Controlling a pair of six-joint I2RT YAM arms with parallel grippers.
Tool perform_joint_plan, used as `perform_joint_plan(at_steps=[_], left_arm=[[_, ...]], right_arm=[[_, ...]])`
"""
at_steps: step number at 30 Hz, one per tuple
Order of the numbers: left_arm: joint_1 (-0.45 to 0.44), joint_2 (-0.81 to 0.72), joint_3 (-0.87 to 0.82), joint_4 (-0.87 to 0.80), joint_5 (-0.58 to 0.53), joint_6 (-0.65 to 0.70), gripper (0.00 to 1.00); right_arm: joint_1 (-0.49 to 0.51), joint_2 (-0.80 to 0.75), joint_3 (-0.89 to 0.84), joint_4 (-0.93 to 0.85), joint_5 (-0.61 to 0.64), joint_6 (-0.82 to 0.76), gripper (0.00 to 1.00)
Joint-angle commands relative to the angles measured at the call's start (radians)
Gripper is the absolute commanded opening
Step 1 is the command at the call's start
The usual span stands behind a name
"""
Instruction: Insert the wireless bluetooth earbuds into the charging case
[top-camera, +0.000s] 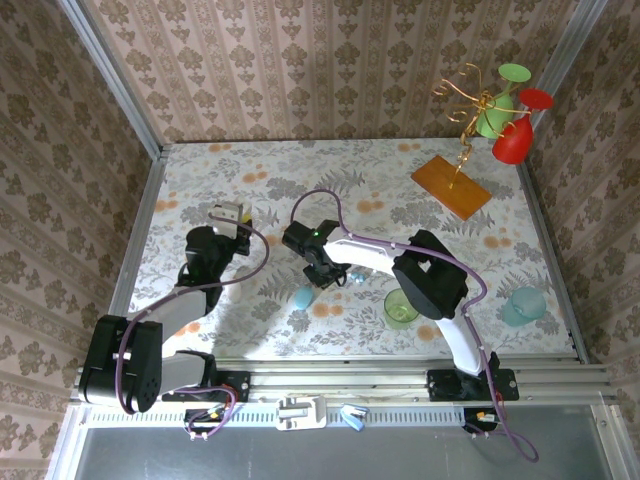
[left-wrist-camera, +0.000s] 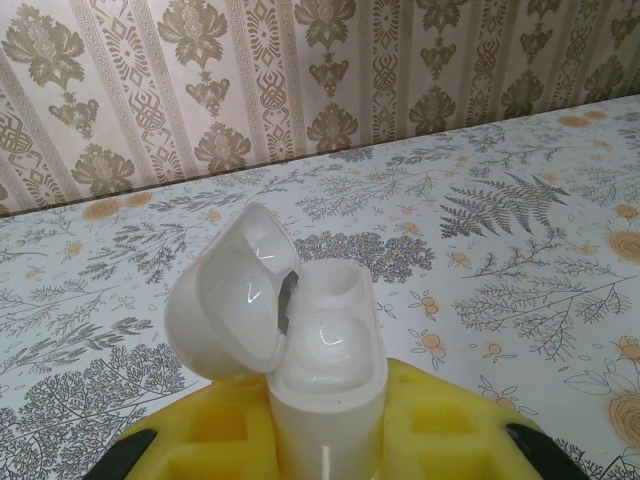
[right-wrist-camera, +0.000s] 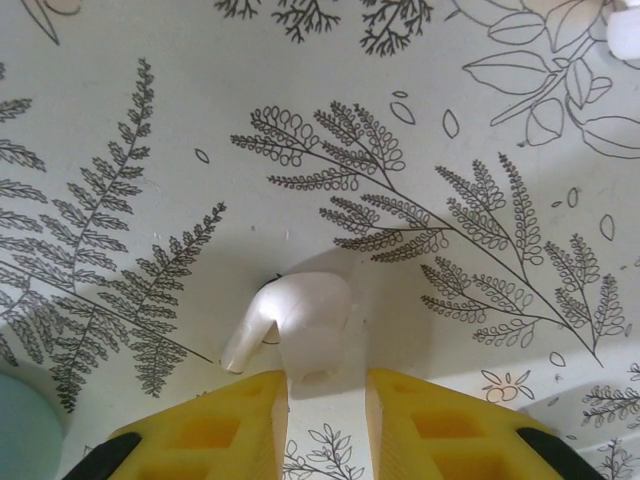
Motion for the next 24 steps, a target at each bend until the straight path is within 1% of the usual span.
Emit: perform_joint_plan(at_steps=[1, 3, 6, 11, 18, 24], left_arm=[[-0.003, -0.007, 0.000, 0.038, 0.013, 0.016, 0.00], [-0.003, -0.010, -0.002, 0.035, 0.013, 0.016, 0.00], [-0.003, -0.012, -0.003, 0.036, 0.013, 0.016, 0.00], [-0.003, -0.021, -0.008, 0.032, 0.013, 0.018, 0.00], [-0.003, -0.025, -0.007, 0.029, 0.018, 0.018, 0.00], [-0.006, -0.028, -0.009, 0.029, 0.020, 0.016, 0.00]], right_arm=[[0.001, -0.037, 0.017, -0.020, 0.053, 0.017, 0.29], [-0.003, -0.080, -0.009, 0.032, 0.041, 0.040, 0.33], [-0.020, -0.142, -0.067, 0.128, -0.028, 0.084, 0.39], [-0.047, -0.206, -0.148, 0.256, -0.118, 0.182, 0.44], [-0.104, -0.173, -0.175, 0.309, -0.292, 0.303, 0.44], [-0.132, -0.096, -0.133, 0.238, -0.330, 0.358, 0.38]])
